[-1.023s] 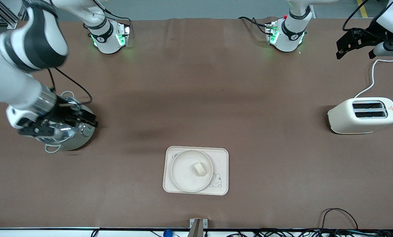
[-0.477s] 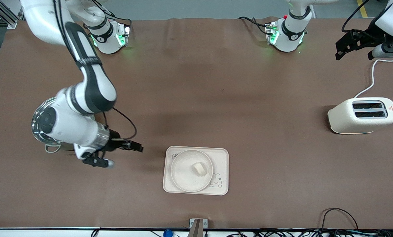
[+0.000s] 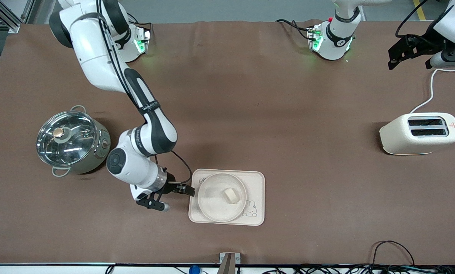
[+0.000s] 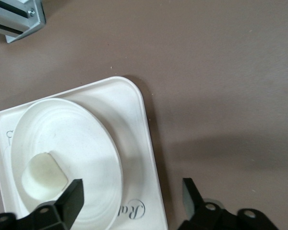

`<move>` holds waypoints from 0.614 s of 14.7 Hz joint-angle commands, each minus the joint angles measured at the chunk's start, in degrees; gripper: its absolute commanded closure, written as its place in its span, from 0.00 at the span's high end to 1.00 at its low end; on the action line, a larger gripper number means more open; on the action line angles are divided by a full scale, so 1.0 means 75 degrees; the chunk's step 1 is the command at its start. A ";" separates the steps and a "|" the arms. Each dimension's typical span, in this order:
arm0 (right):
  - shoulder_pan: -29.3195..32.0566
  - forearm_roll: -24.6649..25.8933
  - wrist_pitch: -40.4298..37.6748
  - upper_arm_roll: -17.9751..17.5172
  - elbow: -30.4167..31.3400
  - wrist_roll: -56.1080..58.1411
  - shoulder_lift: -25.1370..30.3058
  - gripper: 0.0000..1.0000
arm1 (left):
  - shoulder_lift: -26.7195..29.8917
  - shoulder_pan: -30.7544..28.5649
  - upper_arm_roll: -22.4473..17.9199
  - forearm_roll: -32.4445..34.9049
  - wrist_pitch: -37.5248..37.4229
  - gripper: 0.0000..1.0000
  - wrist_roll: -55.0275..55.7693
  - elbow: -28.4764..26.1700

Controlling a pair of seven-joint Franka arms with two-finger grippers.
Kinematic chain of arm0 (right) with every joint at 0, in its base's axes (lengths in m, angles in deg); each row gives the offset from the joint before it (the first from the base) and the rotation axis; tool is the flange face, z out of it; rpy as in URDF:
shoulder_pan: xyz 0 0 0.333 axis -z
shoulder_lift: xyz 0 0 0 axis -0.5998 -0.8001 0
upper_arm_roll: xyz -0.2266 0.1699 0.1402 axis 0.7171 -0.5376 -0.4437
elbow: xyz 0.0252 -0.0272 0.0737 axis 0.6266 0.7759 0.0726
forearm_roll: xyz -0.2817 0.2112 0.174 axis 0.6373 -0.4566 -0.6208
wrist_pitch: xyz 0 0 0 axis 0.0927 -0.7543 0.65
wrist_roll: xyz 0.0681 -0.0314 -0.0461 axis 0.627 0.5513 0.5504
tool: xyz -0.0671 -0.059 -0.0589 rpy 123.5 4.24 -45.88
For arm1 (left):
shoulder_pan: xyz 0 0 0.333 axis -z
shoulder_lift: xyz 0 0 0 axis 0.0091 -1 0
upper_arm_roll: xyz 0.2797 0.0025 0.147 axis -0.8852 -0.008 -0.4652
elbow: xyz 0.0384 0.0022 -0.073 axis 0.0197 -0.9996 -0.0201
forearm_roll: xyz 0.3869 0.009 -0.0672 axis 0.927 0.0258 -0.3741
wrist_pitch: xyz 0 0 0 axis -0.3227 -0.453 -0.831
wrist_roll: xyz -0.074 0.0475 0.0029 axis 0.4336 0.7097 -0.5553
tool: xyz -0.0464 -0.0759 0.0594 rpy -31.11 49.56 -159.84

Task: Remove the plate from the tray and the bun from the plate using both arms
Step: 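Move the right gripper past the steel pot toward the white plate, then lower the right gripper onto the plate rim and close it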

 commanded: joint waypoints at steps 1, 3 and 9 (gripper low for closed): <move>-0.0125 -0.0166 0.0008 0.0048 -0.0661 -0.0196 -0.0494 0.77 | 0.0003 -0.0038 0.0001 -0.0043 -0.0137 1.00 -0.0136 0.0093; -0.0265 -0.0166 0.0055 0.0001 -0.0673 -0.0219 -0.0541 0.70 | 0.0015 -0.0038 0.0001 -0.0043 -0.0137 1.00 -0.0136 0.0093; -0.0348 -0.0166 0.0524 -0.0140 -0.0708 -0.0184 -0.0881 0.52 | 0.0015 -0.0038 -0.0011 -0.0055 -0.0137 1.00 -0.0136 0.0105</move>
